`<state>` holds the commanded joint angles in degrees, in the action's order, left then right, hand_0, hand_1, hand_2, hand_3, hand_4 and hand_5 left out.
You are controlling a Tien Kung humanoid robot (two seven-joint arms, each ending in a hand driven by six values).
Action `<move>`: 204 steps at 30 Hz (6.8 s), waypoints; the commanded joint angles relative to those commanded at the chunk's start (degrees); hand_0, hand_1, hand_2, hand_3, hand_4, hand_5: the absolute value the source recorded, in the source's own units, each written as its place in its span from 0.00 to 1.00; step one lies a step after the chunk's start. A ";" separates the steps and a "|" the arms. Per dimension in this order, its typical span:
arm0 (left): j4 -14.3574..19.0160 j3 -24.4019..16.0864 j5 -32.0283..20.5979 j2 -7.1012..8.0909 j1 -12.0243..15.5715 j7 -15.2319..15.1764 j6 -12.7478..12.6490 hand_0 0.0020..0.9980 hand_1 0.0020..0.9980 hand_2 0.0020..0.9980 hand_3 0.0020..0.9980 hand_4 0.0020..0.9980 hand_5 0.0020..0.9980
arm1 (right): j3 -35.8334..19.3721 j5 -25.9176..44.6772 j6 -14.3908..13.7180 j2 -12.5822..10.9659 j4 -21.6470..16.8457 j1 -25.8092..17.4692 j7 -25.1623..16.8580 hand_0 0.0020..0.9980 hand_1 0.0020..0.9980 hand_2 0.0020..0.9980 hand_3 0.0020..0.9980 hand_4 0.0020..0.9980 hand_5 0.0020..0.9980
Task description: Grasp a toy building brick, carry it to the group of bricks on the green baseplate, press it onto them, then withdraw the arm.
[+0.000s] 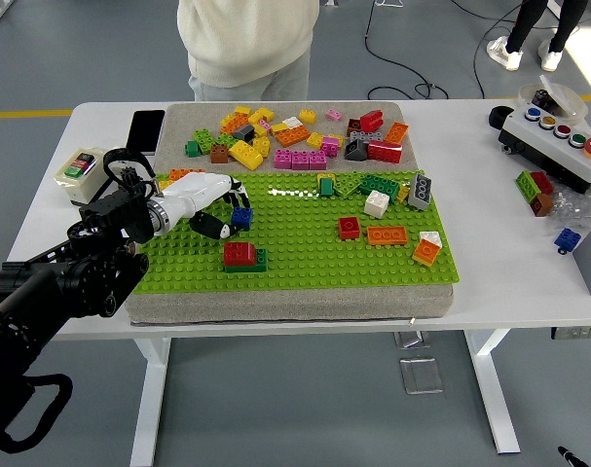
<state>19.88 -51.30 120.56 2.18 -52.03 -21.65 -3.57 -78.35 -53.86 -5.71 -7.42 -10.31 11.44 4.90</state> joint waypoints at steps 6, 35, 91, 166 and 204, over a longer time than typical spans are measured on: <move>1.54 -1.24 0.54 0.49 0.36 -0.10 0.07 0.64 0.62 0.59 0.55 0.50 0.03 | -0.17 -0.05 -0.02 0.00 0.00 -0.07 -0.05 0.76 0.68 0.73 0.67 0.93 0.50; 28.22 -13.27 9.39 5.35 10.93 5.24 5.50 0.64 0.62 0.60 0.56 0.53 0.03 | -2.30 0.17 0.27 -0.79 0.00 -0.76 -0.87 0.76 0.68 0.73 0.67 0.93 0.50; 52.04 -18.60 9.44 9.49 30.54 10.81 9.93 0.64 0.63 0.61 0.56 0.58 0.06 | -4.30 -0.94 0.29 -0.88 0.00 -2.23 -1.05 0.76 0.68 0.73 0.67 0.93 0.50; 51.06 -17.97 9.44 8.13 30.56 11.25 11.46 0.68 0.66 0.62 0.57 0.69 0.12 | -3.47 -0.11 0.20 -0.82 0.00 -1.98 -1.00 0.76 0.68 0.73 0.67 0.93 0.50; 50.19 -18.12 9.44 7.61 30.12 11.37 11.43 0.72 0.69 0.63 0.59 0.77 0.18 | -3.30 0.26 0.11 -0.76 0.00 -1.94 -1.10 0.76 0.68 0.73 0.67 0.93 0.50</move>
<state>70.07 -69.42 130.00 9.79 -21.91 -10.28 7.87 -81.65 -53.60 -5.60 -8.18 -10.31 9.49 3.80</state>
